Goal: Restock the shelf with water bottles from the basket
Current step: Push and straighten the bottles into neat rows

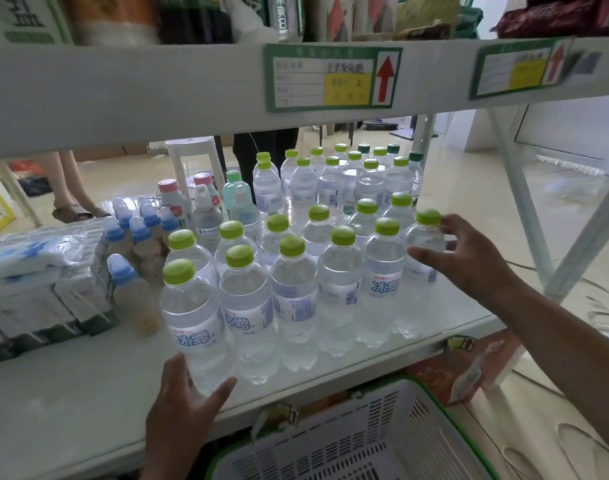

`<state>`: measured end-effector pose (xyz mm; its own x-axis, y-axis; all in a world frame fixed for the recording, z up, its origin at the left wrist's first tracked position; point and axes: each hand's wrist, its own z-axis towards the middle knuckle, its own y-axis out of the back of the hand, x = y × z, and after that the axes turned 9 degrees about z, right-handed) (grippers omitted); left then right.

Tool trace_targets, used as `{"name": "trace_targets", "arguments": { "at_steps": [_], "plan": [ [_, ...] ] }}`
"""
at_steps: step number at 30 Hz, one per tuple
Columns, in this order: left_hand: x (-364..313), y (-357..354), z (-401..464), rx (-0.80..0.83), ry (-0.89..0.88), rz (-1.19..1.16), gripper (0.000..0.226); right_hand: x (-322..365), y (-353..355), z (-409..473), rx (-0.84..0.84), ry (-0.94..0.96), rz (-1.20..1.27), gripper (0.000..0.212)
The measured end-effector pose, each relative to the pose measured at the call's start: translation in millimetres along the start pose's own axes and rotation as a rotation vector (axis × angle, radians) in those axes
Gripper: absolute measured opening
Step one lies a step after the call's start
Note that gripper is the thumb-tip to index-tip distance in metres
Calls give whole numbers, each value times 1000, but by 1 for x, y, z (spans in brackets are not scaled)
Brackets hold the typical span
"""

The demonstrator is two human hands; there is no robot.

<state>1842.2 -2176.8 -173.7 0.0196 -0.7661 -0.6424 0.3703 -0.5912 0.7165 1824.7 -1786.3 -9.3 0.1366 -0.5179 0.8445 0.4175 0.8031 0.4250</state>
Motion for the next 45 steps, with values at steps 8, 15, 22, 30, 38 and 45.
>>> {"name": "trace_targets", "arguments": {
  "at_steps": [8,15,22,30,38,45],
  "plan": [
    [0,-1,0,11,0,-57,73,7,9,1,107,-55,49,54],
    [-1,1,0,13,-11,-72,75,8,4,-1,24,33,-56,55],
    [1,-2,0,11,-12,-56,64,17,-1,0,-6,198,-194,69],
    [3,-4,3,2,11,-30,58,30,-13,-8,176,507,-542,72],
    [0,-2,1,17,24,-25,57,29,-14,-7,165,523,-523,69],
    [-4,-1,-1,1,31,-15,58,43,-27,-16,180,604,-553,74]
  ]
}}
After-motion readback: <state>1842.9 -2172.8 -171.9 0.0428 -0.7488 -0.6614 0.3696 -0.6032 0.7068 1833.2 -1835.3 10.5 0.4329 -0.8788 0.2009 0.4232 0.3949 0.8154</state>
